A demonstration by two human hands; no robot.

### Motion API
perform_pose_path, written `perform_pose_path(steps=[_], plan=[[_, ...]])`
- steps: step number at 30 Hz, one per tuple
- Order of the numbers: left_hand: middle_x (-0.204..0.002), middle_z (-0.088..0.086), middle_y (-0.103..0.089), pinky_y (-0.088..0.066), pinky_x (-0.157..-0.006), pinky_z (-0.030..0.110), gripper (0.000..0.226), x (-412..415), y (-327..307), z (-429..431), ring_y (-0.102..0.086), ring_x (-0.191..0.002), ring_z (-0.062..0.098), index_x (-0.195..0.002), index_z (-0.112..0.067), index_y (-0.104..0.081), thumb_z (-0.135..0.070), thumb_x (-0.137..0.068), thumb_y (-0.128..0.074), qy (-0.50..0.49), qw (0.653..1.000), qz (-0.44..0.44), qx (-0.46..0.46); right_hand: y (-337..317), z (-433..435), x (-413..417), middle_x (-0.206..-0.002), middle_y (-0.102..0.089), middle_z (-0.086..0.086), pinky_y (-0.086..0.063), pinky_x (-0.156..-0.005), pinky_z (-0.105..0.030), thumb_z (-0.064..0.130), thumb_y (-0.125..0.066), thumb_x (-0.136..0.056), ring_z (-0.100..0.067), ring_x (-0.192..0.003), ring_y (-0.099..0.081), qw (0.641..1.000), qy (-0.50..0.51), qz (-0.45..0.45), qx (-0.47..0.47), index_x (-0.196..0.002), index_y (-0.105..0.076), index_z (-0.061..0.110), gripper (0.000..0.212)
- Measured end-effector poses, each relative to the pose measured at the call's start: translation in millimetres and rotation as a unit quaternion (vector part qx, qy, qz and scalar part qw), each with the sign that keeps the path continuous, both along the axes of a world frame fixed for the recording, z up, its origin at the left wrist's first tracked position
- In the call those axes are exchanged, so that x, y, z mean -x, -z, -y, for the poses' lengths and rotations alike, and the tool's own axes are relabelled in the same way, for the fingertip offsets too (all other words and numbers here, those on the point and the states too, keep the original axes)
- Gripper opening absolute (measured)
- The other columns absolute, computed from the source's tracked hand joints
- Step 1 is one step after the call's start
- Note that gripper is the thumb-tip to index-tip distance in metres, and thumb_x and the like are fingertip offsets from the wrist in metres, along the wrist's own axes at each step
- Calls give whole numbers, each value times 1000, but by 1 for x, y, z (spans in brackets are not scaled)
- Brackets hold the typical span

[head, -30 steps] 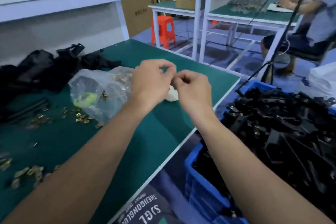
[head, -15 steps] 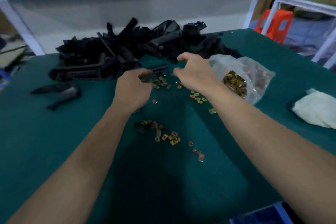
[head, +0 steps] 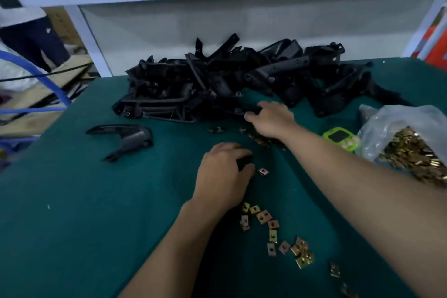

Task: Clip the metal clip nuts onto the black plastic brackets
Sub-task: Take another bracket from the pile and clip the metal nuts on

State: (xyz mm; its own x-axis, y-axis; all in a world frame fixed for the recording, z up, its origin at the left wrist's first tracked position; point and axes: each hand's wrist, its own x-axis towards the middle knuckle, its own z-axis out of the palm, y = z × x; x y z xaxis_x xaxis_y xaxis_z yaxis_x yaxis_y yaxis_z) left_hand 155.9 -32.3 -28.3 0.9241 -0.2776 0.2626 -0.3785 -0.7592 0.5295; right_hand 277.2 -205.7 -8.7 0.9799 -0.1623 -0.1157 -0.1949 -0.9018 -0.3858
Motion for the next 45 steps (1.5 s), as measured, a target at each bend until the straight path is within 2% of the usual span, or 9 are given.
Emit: perform_pose_path(steps=[9, 14, 19, 24, 27, 33, 36, 39, 45], plan=[[-115, -17, -71, -37, -99, 16, 21, 2, 2, 2, -54, -113, 4, -109, -29, -78, -24, -91, -71, -28, 999, 10, 41, 8, -2, 36, -110, -61, 1, -19, -119, -36, 21, -66, -91, -23, -119, -51, 969, -56, 230, 75, -117, -60, 20, 27], [-128, -10, -68, -40, -110, 26, 30, 7, -3, -2, -53, -126, 11, -119, -26, -75, -21, -90, -71, -90, 994, 28, 45, -23, 11, 86, -83, -63, 1, -36, -97, -40, 29, -52, -102, -28, -95, -59, 950, 27, 303, 73, -110, -60, 20, 15], [-153, -5, -50, -27, -120, 37, 53, 8, -7, -6, -41, -142, 19, -147, -25, -52, -41, -96, -58, -140, 989, -16, -55, -26, 15, 146, -61, -65, 1, -52, -59, -40, 50, -59, -94, -18, -62, -62, 963, 0, 216, -163, -72, -64, 25, 33], [-110, -5, -70, -48, -92, 32, 23, 8, -8, -3, -61, -104, 20, -115, -27, -75, -24, -94, -67, -138, 990, -5, 20, -13, 28, 160, -48, -45, -15, -32, -47, -38, 55, -63, -91, -27, -46, -42, 952, 51, 199, -228, -53, -42, 10, 63], [-94, -11, -62, -50, -82, 31, 13, 8, -7, -4, -61, -95, 17, -102, -28, -78, -22, -93, -69, -137, 990, -25, 38, -16, 40, 160, -43, -47, -3, -29, -49, -30, 59, -60, -93, -18, -40, -42, 950, 76, 129, -275, -42, -38, 16, 71], [-101, -16, -58, -40, -75, 11, 35, 5, -3, -4, -55, -85, -3, -120, -30, -72, -7, -94, -65, -116, 988, -31, 100, -11, 32, 168, -66, -64, 8, -49, -65, -36, 83, -47, -76, -19, -70, -62, 988, 6, 122, -92, -83, -70, 32, 57], [-100, -20, -57, -38, -73, 3, 41, 2, -3, -1, -55, -88, 0, -122, -30, -71, -2, -94, -60, -105, 988, -24, 106, -14, 22, 171, -102, -66, 18, -44, -84, -34, 83, -53, -74, -11, -92, -57, 983, -40, 177, -23, -128, -60, 45, 67], [-101, -21, -58, -39, -76, 1, 43, 0, -3, 0, -54, -90, -3, -121, -30, -72, 0, -94, -58, -86, 988, -26, 123, -18, 16, 173, -107, -61, 22, -38, -80, -31, 83, -56, -67, -8, -93, -54, 978, -76, 193, -23, -140, -45, 49, 81], [-97, -21, -59, -39, -72, -1, 32, 3, -2, 1, -59, -91, -6, -122, -27, -72, -8, -98, -61, -93, 985, -7, 142, -16, 4, 177, -110, -68, 12, -40, -70, -31, 32, -64, -91, -16, -95, -65, 961, -116, 238, 74, -141, -52, 35, 52]])
